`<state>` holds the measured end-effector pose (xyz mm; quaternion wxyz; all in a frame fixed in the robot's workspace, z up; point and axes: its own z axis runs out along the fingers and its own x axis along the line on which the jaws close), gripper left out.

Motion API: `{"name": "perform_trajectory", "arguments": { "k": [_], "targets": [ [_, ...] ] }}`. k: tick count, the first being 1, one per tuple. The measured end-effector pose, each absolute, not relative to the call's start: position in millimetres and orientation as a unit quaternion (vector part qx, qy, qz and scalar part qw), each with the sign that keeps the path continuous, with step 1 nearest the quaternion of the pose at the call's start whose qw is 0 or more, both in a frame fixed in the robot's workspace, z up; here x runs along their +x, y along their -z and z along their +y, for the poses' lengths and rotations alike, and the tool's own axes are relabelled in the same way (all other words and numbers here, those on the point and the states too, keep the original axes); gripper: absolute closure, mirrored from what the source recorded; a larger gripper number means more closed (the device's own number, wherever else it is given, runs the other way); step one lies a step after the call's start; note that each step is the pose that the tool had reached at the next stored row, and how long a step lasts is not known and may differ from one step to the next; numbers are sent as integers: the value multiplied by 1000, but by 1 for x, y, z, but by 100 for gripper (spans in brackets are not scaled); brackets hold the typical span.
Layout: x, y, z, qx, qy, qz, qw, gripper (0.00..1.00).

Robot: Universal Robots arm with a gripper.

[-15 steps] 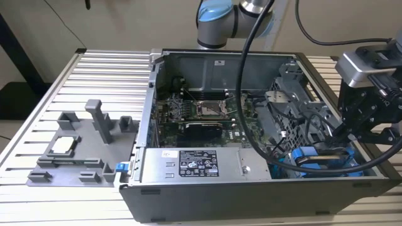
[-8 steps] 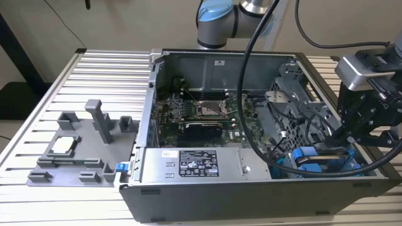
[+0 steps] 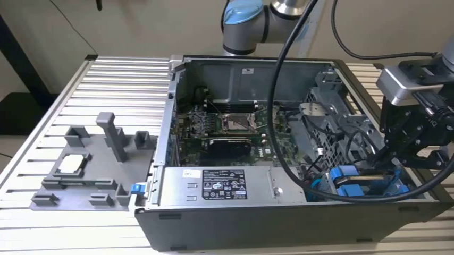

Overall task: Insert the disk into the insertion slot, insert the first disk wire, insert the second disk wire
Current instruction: 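Insert the first disk wire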

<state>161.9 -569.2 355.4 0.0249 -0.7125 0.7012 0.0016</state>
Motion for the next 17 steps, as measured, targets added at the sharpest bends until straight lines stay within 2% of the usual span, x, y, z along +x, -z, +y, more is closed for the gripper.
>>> {"name": "perform_trajectory", "arguments": {
  "k": [17],
  "targets": [
    [162,-347,-567,-711,-2,702,25,81]
  ]
}}
